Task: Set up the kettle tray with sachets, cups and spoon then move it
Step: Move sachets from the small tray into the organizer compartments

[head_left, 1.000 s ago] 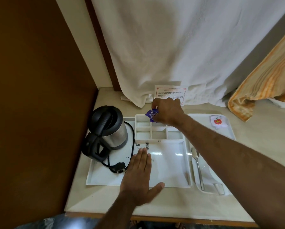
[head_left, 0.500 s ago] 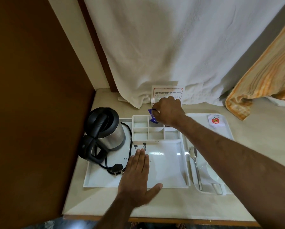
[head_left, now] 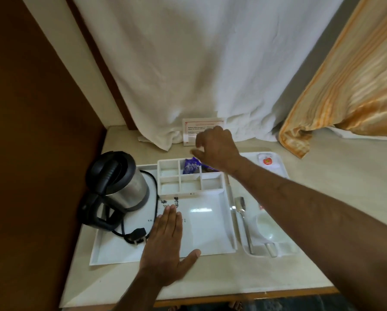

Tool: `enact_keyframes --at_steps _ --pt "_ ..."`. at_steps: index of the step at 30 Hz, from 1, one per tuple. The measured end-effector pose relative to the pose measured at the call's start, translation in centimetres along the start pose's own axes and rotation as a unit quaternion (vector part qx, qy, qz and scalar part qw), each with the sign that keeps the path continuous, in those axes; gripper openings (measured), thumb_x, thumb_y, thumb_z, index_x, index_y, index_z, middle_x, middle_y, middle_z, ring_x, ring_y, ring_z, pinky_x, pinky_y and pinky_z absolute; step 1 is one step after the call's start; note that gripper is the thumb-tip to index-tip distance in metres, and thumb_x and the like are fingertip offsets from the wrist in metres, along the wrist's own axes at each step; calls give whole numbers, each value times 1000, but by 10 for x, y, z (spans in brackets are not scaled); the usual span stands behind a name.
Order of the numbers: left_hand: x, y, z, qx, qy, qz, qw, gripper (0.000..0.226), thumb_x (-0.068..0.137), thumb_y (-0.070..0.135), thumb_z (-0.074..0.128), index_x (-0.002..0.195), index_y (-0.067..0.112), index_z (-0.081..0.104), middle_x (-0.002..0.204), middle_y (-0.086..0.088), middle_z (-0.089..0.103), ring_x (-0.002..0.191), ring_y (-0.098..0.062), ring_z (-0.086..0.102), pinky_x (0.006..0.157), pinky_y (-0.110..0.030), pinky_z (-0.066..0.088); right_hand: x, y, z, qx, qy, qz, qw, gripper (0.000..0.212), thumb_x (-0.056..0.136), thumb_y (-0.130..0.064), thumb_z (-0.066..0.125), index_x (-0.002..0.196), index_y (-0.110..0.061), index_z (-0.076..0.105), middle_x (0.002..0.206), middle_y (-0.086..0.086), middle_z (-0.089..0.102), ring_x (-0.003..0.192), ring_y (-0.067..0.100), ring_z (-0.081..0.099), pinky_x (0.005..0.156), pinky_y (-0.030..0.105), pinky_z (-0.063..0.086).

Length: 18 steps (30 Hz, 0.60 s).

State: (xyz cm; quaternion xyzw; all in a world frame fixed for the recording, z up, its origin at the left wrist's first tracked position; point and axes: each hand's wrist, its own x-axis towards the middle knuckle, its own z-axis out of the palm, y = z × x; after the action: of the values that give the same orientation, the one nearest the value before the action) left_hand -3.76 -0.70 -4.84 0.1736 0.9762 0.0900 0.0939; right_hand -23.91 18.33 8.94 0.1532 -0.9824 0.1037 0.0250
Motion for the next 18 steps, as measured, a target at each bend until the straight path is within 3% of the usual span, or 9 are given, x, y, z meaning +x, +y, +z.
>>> enact_keyframes --at_steps 4,6,11,15,18 --pt "-1 -2 6 14 14 13 1000 96 93 75 22 157 8 -1 166 -12 -13 154 -27 -10 121 -42 0 -12 69 -48 96 44 93 990 15 82 -30 63 82 -17 70 90 8 72 90 30 65 79 38 52" --pt "-1 -3 8 19 19 13 1000 94 94 73 27 156 5 5 166 -14 -6 154 -28 -5 121 -40 0 -30 109 -63 31 -17 121 992 15 81 -23 62 86 -15 73 97 9 73 95 29 66 80 34 52" --pt "0 -2 9 33 31 13 999 96 92 72 29 156 2 10 166 -16 0 154 -29 -1 123 -36 -3 -89 158 -43 -33 -230 57 971 25 78 -15 71 102 -11 74 113 6 69 108 23 60 89 30 43" --pt "-2 -2 9 38 40 16 998 97 92 72 30 155 1 11 166 -17 3 154 -29 1 123 -39 4 -106 162 -16 25 -253 84 964 43 68 -21 80 108 -23 67 111 -3 65 103 14 58 85 27 47" --pt "-2 -3 8 42 47 21 998 97 92 71 30 155 0 12 166 -18 4 154 -30 2 123 -39 4 -107 158 -5 3 -289 77 954 56 61 -35 85 111 -31 60 110 -9 63 102 14 58 83 32 50"
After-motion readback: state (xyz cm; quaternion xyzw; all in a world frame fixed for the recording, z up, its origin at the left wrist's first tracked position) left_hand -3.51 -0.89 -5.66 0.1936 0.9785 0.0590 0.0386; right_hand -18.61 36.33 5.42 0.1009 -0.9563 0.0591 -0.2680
